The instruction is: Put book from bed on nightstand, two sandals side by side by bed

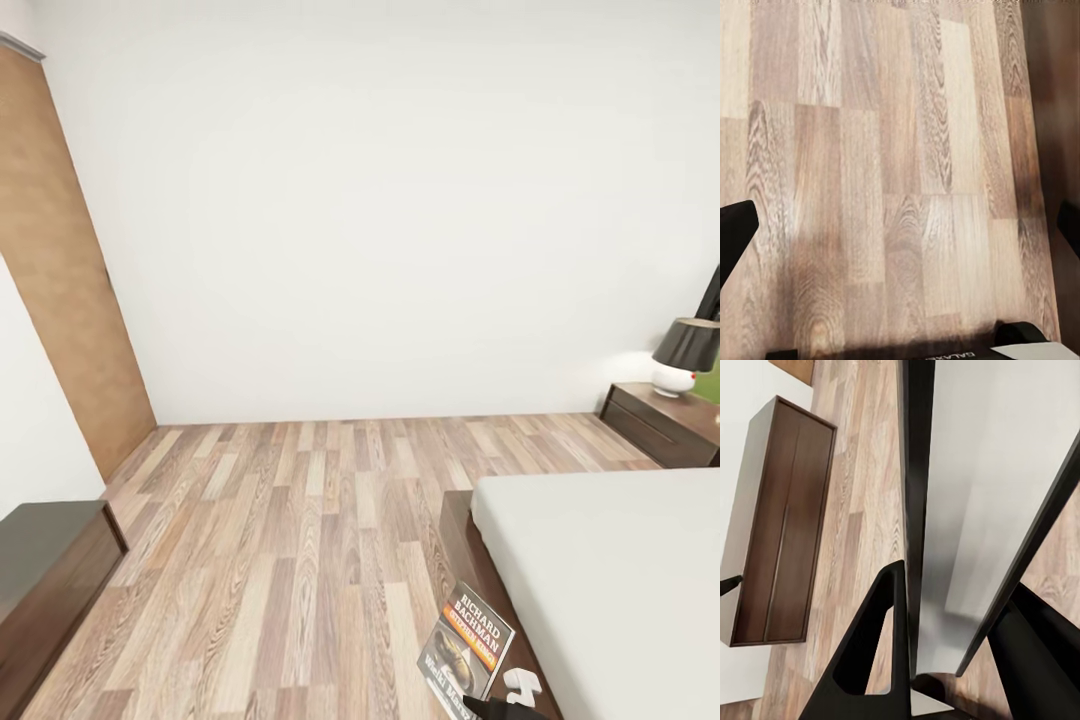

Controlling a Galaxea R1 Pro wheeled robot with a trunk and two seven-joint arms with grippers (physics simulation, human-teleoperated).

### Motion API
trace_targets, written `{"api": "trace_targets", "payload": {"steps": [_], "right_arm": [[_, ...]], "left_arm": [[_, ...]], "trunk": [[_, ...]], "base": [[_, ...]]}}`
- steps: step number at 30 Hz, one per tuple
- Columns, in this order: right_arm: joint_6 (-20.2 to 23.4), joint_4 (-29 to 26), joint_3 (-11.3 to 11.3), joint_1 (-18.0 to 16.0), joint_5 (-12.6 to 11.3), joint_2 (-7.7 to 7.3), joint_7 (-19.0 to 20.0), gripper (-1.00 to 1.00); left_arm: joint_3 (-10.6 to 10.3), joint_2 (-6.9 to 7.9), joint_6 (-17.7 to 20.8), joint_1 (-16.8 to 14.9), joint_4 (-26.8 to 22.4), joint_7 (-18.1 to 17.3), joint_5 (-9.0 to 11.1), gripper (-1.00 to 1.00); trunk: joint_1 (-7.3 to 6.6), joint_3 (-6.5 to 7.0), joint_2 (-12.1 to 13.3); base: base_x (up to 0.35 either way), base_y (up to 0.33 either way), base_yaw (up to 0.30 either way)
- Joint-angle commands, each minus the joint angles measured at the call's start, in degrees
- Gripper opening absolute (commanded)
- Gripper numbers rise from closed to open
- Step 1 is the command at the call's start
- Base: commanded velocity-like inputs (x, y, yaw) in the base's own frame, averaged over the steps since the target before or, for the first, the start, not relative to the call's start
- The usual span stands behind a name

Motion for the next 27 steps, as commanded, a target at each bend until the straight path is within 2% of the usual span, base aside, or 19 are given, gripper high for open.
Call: {"api": "trace_targets", "payload": {"steps": [1, 18, 27], "right_arm": [[0.0, 0.1, 0.3, 0.0, -0.5, -0.02, 0.3, -1.0], [0.0, 0.1, 0.3, 0.0, -0.5, -0.01, 0.3, -1.0], [0.0, 0.1, 0.3, 0.0, -0.5, -0.01, 0.3, -1.0]], "left_arm": [[0.4, 0.01, 0.0, -0.1, 0.1, -0.4, 0.1, 1.0], [0.4, -0.04, 0.0, -0.1, 0.1, -0.4, 0.1, 1.0], [0.4, -0.07, 0.0, -0.1, 0.1, -0.4, 0.1, 1.0]], "trunk": [[0.01, 0.02, -0.1], [0.01, 1.59, -0.1], [0.01, 1.77, -0.1]], "base": [[0.0, 0.0, 0.0], [0.0, 0.0, 0.0], [0.0, 0.0, 0.0]]}}
